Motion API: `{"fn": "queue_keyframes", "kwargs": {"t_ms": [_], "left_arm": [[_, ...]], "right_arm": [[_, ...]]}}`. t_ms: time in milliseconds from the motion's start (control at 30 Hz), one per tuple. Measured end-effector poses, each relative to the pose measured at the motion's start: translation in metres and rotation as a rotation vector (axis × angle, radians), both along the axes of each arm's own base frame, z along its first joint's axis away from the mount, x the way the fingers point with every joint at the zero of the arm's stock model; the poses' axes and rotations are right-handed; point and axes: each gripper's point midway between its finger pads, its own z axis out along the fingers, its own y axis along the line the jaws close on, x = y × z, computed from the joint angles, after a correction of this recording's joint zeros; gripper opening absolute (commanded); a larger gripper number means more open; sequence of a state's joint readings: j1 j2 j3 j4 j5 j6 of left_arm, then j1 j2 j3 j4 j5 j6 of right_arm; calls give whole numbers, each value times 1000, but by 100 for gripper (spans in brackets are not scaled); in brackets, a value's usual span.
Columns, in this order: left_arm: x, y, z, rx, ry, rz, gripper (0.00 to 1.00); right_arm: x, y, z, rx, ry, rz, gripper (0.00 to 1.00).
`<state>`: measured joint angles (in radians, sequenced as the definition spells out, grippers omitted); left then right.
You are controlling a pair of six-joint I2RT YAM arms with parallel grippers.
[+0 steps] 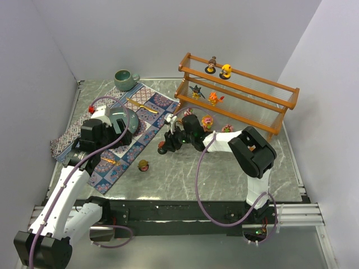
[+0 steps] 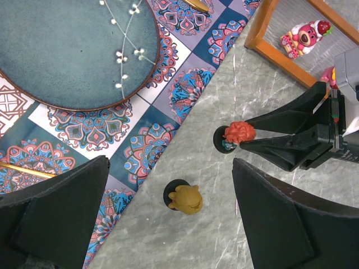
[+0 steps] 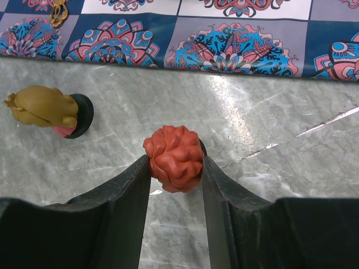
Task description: Place and organize the plastic toys onto the shelf
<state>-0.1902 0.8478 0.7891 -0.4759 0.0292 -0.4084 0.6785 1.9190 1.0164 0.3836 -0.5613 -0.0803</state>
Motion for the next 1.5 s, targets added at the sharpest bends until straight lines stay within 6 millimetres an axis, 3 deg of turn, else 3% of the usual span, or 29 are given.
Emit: {"fn": "queue_keyframes", "kwargs": {"t_ms": [333,700,933,1100,1300,1500], "left_arm": [[0,0,1,-1,-3,0,97],[-2,0,5,-4,-20,0,97],[-3,0,8,-6,-31,-2,97],[-4,-4,9,-7,-34,-16,97],[-6,-11,9,-3,-34,-39,97],[-9,-20,9,-1,-33,-70,97]], "right_arm": [[-5,-6,12,-13,-10,4,27],[-9,-28,96,12,-150,-59,24],[-4,-75,136,-53,-167,-190,24],[18,-127,191,-54,-215,-351,24],[29,-188,264,-20,-304,-530,23],[43,-236,315,-16,-344,-666,23]]}}
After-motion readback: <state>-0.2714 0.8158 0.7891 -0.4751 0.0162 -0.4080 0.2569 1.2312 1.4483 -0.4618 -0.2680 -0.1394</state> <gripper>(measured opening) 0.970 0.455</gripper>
